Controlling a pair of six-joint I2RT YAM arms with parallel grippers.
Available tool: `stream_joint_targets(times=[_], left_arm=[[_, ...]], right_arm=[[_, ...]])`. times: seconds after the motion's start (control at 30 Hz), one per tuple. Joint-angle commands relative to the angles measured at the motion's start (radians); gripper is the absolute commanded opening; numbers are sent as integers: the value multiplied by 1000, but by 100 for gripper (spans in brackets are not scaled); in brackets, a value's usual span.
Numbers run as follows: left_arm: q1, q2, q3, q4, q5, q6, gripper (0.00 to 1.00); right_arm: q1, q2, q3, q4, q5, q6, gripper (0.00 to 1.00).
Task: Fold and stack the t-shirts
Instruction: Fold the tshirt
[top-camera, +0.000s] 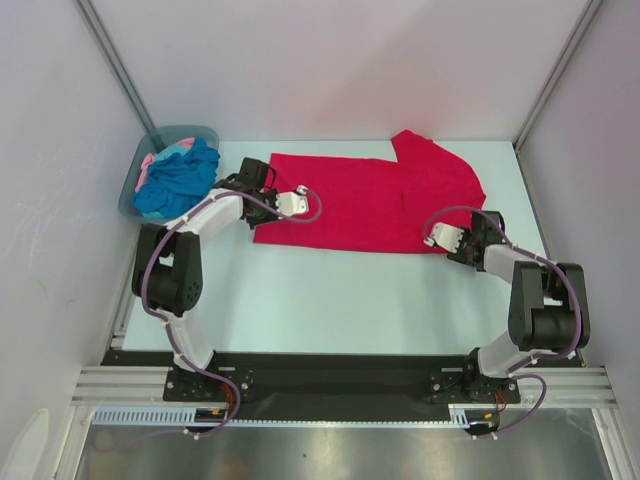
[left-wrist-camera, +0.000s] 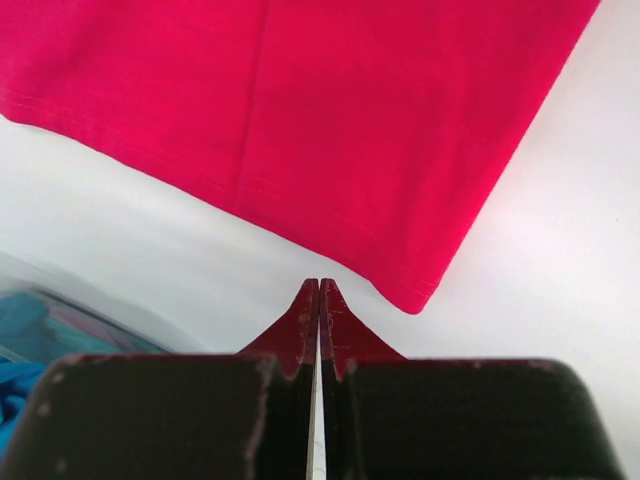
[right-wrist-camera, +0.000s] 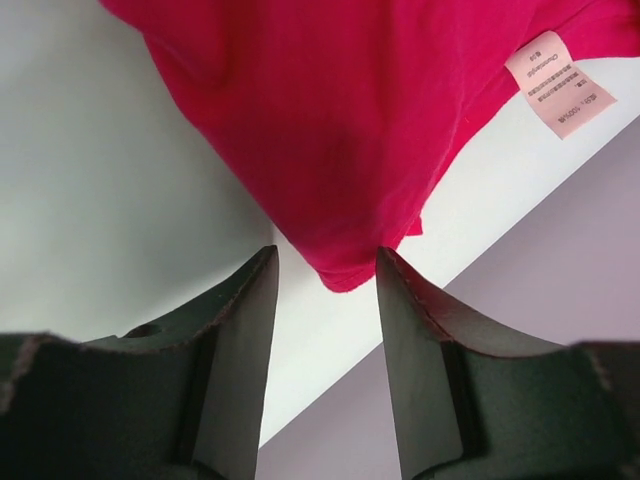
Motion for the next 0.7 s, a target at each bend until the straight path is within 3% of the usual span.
stream_joint_targets(times=[0.0, 0.47, 0.53, 0.67], left_arm=[[1, -46, 48, 8, -3, 15, 0], [6, -23, 97, 9, -20, 20, 0], [6, -22, 97, 9, -19, 22, 0], [6, -22, 102, 11, -23, 34, 0]], right_arm=[[-23, -25, -19, 13, -20, -57, 48], [-57, 23, -95, 71, -26, -112, 40], [-57, 28, -94, 71, -26, -108, 35], [-58, 26, -89, 71, -20, -111, 10]])
